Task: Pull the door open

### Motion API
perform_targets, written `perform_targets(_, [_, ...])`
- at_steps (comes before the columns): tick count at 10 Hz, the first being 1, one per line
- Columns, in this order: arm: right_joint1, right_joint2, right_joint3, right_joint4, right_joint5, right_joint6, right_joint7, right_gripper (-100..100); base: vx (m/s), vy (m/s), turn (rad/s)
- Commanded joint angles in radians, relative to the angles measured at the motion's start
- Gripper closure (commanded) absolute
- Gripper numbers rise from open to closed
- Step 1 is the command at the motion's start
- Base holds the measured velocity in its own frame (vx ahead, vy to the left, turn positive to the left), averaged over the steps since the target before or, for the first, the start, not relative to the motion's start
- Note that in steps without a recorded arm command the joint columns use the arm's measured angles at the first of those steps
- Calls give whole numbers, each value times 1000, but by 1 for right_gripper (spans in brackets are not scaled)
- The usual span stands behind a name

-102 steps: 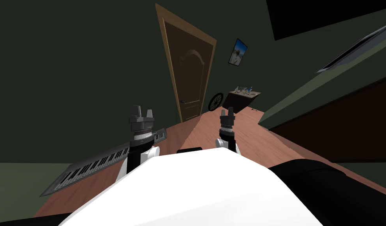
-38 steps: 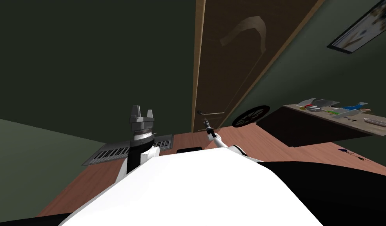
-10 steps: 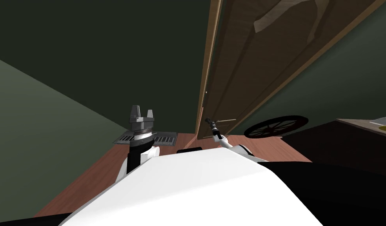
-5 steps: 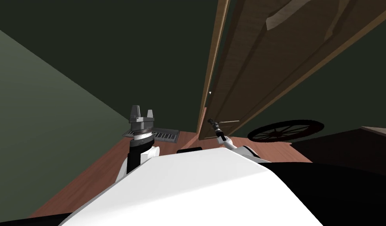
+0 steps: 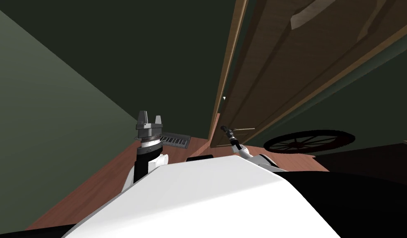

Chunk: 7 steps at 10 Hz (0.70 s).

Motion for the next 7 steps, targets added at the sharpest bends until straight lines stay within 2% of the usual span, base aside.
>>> perform_targets(1, [13,-16,18,-3,6,-24,-20,100,-97,-25,99])
perform_targets(2, [17,-21,24,-4,8,-32,-27,100,-155,-67,101])
perform_targets(7, [66,-81,92,-14,31,-123,-103,100,-212,-87,102])
